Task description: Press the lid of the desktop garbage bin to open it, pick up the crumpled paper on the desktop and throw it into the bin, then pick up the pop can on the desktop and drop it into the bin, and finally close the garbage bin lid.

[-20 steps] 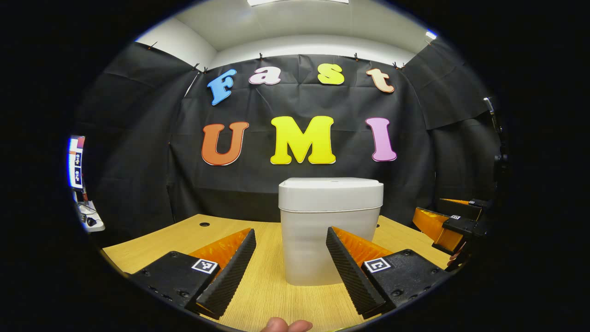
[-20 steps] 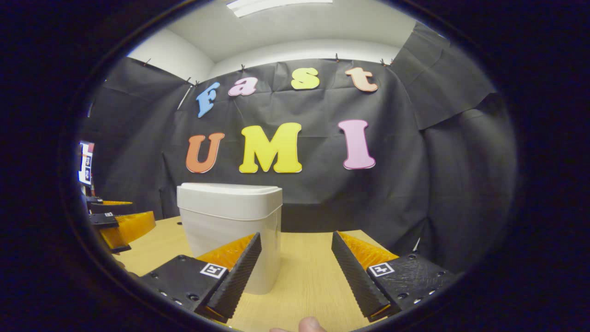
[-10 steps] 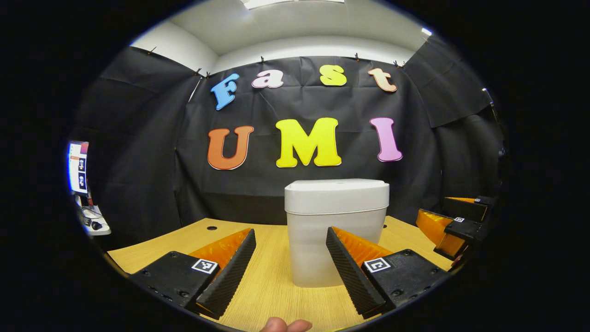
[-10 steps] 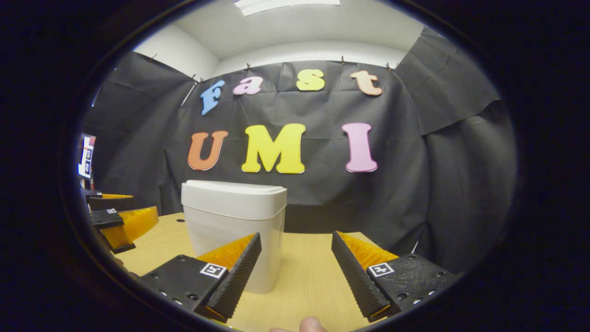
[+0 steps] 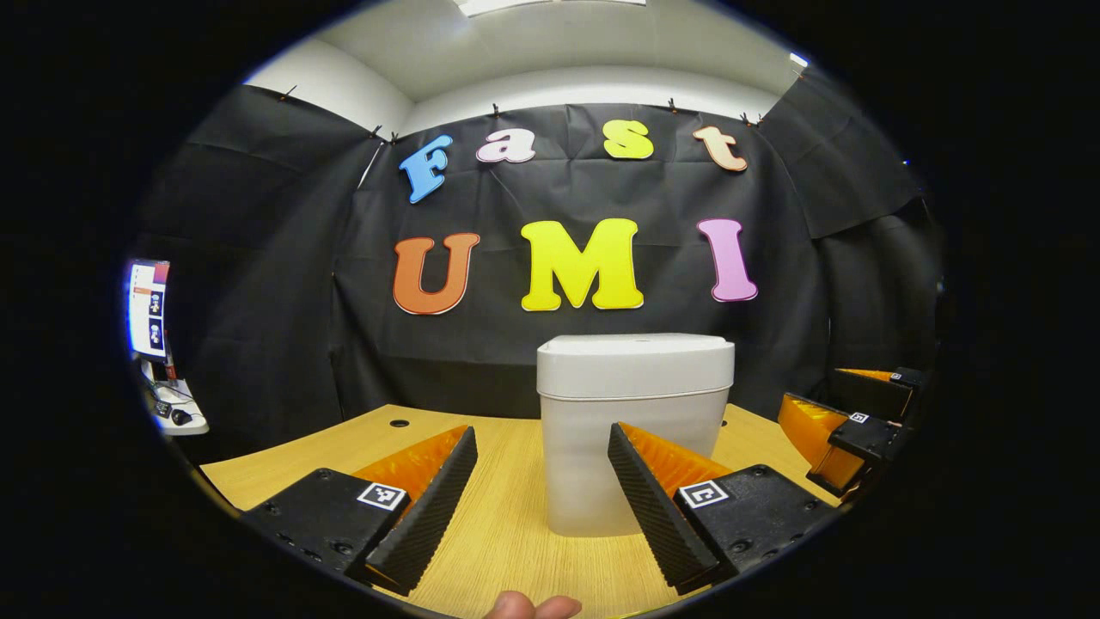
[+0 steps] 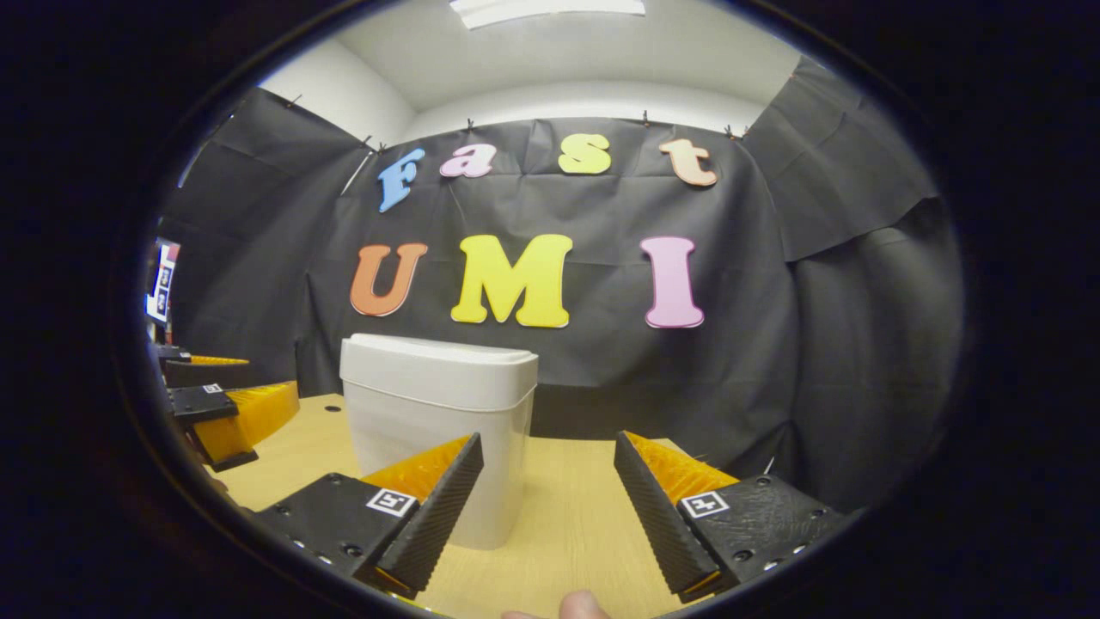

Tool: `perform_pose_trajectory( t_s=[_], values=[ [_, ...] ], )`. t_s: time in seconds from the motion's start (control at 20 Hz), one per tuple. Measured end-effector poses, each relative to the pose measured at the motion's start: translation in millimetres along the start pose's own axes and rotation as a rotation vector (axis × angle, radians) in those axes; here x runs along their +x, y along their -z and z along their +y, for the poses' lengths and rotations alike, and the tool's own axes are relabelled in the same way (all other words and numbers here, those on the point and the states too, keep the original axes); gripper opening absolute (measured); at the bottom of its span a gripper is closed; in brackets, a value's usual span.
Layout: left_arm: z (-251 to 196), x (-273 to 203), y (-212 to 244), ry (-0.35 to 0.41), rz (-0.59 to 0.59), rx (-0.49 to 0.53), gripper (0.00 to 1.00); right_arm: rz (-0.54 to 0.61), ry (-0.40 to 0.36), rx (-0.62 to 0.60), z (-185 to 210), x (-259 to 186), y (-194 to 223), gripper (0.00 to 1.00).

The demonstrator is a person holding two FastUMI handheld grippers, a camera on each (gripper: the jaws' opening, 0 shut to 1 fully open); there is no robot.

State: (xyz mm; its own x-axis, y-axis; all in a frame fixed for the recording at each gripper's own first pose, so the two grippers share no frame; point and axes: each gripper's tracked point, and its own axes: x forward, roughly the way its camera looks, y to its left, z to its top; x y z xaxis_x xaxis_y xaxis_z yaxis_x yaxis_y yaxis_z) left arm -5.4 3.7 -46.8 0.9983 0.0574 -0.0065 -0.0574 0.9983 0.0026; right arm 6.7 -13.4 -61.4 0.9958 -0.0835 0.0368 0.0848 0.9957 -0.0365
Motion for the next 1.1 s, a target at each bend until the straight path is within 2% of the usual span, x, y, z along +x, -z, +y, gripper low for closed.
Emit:
perform_pose_trajectory(
  t_s=[0.5, 0.7, 0.85, 1.1],
  values=[
    [-5, 0, 2, 0.013, 0.009, -0.012, 0.99, -0.003, 0.004, 0.003, -2, -4, -1, 0.98],
    [-8, -1, 10, 0.025, 0.042, -0.033, 0.99, 0.001, 0.003, 0.013, -3, -5, 0, 0.96],
    [-4, -1, 13, 0.014, 0.048, -0.032, 0.99, 0.010, 0.000, 0.014, -2, -4, 4, 0.98],
    [-2, 0, 13, 0.004, 0.046, -0.032, 0.99, 0.020, -0.003, 0.018, -1, -4, 7, 0.96]
  ],
)
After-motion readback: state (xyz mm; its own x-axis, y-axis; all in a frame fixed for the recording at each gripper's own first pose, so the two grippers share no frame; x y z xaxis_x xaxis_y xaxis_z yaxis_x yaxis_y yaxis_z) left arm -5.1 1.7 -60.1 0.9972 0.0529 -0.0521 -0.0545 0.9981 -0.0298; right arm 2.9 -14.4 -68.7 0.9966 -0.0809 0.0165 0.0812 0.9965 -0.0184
